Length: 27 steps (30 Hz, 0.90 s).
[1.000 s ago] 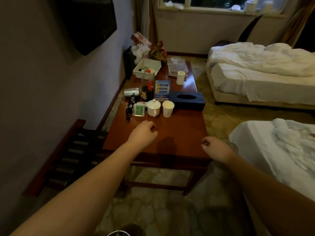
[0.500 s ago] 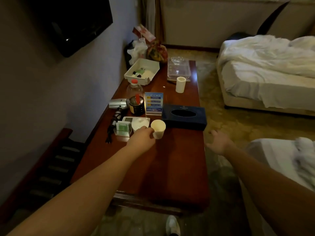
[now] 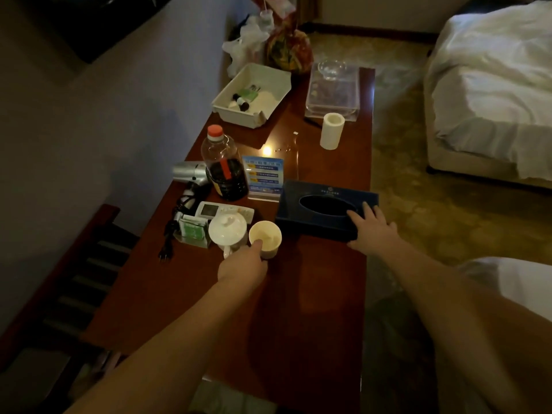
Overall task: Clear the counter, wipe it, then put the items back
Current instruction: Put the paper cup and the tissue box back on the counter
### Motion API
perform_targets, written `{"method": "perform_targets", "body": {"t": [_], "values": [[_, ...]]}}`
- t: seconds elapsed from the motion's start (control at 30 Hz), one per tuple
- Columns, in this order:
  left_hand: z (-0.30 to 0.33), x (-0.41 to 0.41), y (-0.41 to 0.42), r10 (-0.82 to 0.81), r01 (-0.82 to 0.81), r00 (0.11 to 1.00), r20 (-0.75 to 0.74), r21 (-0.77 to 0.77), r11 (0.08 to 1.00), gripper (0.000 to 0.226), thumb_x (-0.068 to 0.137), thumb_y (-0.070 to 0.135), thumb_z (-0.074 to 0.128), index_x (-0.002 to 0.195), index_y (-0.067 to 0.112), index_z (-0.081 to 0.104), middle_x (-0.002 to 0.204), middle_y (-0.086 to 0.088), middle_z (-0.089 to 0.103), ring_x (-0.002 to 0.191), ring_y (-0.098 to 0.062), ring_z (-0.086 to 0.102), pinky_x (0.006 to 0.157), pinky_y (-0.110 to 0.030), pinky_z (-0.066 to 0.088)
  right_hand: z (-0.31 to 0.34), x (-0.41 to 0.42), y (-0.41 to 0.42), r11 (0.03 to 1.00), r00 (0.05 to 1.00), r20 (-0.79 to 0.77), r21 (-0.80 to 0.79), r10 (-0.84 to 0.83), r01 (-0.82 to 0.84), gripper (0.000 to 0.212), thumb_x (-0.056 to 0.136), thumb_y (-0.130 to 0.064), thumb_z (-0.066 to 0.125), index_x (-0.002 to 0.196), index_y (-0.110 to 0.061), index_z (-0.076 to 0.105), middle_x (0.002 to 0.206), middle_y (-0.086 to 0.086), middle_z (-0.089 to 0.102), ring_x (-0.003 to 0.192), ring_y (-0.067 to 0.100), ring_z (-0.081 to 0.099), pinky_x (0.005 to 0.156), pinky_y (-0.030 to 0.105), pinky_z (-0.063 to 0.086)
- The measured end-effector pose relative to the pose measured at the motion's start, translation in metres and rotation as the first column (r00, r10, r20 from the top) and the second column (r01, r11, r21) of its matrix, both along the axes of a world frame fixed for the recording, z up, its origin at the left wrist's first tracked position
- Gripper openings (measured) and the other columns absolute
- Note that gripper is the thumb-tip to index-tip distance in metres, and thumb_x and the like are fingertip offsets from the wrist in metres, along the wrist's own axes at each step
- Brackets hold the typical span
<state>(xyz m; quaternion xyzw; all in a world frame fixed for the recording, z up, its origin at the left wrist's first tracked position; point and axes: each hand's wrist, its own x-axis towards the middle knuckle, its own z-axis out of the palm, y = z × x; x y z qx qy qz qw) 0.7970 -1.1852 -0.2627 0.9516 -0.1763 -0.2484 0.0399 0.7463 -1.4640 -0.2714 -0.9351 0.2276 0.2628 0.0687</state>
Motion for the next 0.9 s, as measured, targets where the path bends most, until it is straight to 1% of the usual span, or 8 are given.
{"method": "perform_targets", "body": {"t": [0.13, 0.23, 0.33, 0.43, 0.53, 0.6, 0.77, 0.9], "values": [[-0.008, 0.004, -0.006, 0.02, -0.019, 0.999, 0.036, -0.02, 1.0, 0.039, 0.102, 0.032, 0.042, 0.139, 0.022, 0.039, 0.124, -0.007, 0.054, 0.108, -0.025, 0.057, 0.07, -0.037, 0.048, -0.014, 0.011, -0.009, 1.0, 1.0, 0.02, -0.011, 0.016, -0.016, 0.08, 0.087, -0.048, 0.062, 0.15, -0.035, 0.014, 0.158, 0.004, -0.022, 0.146, 0.033, -0.014, 0.111, 0.059, 0.022], [-0.015, 0.005, -0.008, 0.072, -0.069, 0.996, 0.054, -0.056, 0.996, 0.029, 0.101, 0.029, 0.044, 0.128, 0.018, 0.046, 0.121, -0.005, 0.054, 0.104, -0.024, 0.058, 0.067, -0.035, 0.049, -0.023, 0.016, -0.01, 1.0, 0.998, 0.055, -0.023, 0.015, -0.013, 0.078, 0.084, -0.049, 0.066, 0.147, -0.031, 0.022, 0.157, 0.006, -0.025, 0.145, 0.034, -0.018, 0.11, 0.057, 0.028], [-0.018, 0.005, -0.009, 0.102, -0.095, 0.992, 0.072, -0.095, 0.991, 0.023, 0.101, 0.027, 0.045, 0.122, 0.017, 0.049, 0.118, -0.004, 0.054, 0.1, -0.023, 0.057, 0.064, -0.033, 0.044, -0.033, 0.017, -0.009, 1.0, 0.991, 0.13, -0.031, 0.001, 0.003, 0.074, 0.081, -0.048, 0.07, 0.141, -0.026, 0.031, 0.157, 0.007, -0.024, 0.145, 0.035, -0.019, 0.109, 0.055, 0.033], [-0.02, 0.002, -0.005, 0.102, -0.085, 0.989, 0.109, -0.15, 0.985, 0.022, 0.1, 0.028, 0.046, 0.12, 0.019, 0.051, 0.115, -0.002, 0.055, 0.096, -0.019, 0.056, 0.062, -0.031, 0.043, -0.038, 0.019, -0.01, 1.0, 0.983, 0.181, -0.026, 0.001, 0.004, 0.071, 0.078, -0.048, 0.073, 0.134, -0.025, 0.036, 0.158, 0.008, -0.02, 0.145, 0.034, -0.016, 0.109, 0.054, 0.033], [-0.02, -0.005, 0.001, 0.099, -0.074, 0.986, 0.132, -0.181, 0.981, 0.021, 0.1, 0.03, 0.046, 0.117, 0.019, 0.052, 0.111, 0.0, 0.055, 0.09, -0.017, 0.056, 0.062, -0.03, 0.045, -0.039, 0.018, -0.011, 1.0, 0.977, 0.214, -0.02, 0.014, -0.01, 0.07, 0.075, -0.048, 0.075, 0.13, -0.023, 0.04, 0.159, 0.008, -0.017, 0.146, 0.033, -0.014, 0.11, 0.053, 0.033], [-0.017, -0.01, 0.006, 0.104, -0.077, 0.985, 0.136, -0.192, 0.978, 0.02, 0.1, 0.032, 0.046, 0.116, 0.019, 0.052, 0.111, 0.0, 0.055, 0.086, -0.015, 0.052, 0.059, -0.029, 0.041, -0.037, 0.015, -0.01, 1.0, 0.974, 0.227, -0.008, 0.006, -0.004, 0.069, 0.075, -0.047, 0.076, 0.129, -0.023, 0.041, 0.159, 0.009, -0.016, 0.146, 0.033, -0.013, 0.11, 0.052, 0.033], [-0.007, -0.032, 0.025, 0.093, -0.067, 0.99, 0.103, -0.234, 0.97, 0.023, 0.1, 0.033, 0.047, 0.116, 0.019, 0.054, 0.113, 0.0, 0.053, 0.094, -0.016, 0.053, 0.062, -0.028, 0.04, -0.033, -0.011, 0.008, 0.999, 0.971, 0.237, -0.008, -0.031, 0.034, 0.065, 0.076, -0.046, 0.076, 0.126, -0.021, 0.042, 0.16, 0.011, -0.013, 0.146, 0.034, -0.011, 0.109, 0.052, 0.033], [0.0, -0.053, 0.046, 0.104, -0.075, 0.989, 0.108, -0.245, 0.967, 0.021, 0.099, 0.035, 0.05, 0.112, 0.021, 0.055, 0.112, 0.003, 0.051, 0.09, -0.013, 0.052, 0.061, -0.026, 0.04, -0.031, -0.041, 0.026, 0.998, 0.969, 0.241, -0.004, -0.057, 0.059, 0.064, 0.075, -0.045, 0.076, 0.125, -0.022, 0.043, 0.159, 0.012, -0.013, 0.146, 0.033, -0.01, 0.107, 0.051, 0.036]]}}
